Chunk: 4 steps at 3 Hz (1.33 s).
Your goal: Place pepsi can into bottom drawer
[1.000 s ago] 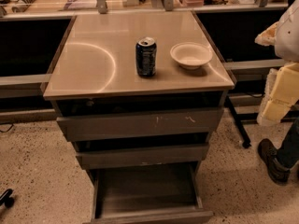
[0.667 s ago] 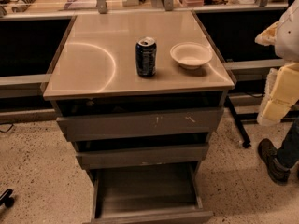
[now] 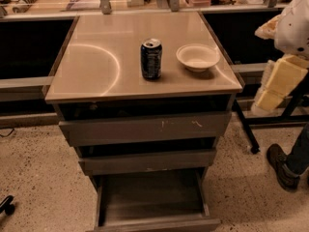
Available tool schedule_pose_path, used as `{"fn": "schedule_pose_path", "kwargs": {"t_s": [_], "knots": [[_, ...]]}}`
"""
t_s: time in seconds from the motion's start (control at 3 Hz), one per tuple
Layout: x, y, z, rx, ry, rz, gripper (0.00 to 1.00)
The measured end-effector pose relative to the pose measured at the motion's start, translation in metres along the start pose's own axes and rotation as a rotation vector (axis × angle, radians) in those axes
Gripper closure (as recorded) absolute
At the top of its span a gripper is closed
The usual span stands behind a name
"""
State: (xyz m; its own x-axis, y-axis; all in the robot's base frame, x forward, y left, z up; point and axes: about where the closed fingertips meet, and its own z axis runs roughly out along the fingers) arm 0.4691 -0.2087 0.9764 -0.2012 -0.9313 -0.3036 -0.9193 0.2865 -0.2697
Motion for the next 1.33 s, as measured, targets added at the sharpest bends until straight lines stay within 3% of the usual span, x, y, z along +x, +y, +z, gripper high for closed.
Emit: {"fn": "schedule_pose_path", "kwargs": {"t_s": [0.67, 1.33], "knots": [[-0.048, -0.069, 0.052, 0.046, -0.206, 0.052, 0.0], [-0.12, -0.139, 0.105, 0.087, -0.341, 0.026, 0.0]]}}
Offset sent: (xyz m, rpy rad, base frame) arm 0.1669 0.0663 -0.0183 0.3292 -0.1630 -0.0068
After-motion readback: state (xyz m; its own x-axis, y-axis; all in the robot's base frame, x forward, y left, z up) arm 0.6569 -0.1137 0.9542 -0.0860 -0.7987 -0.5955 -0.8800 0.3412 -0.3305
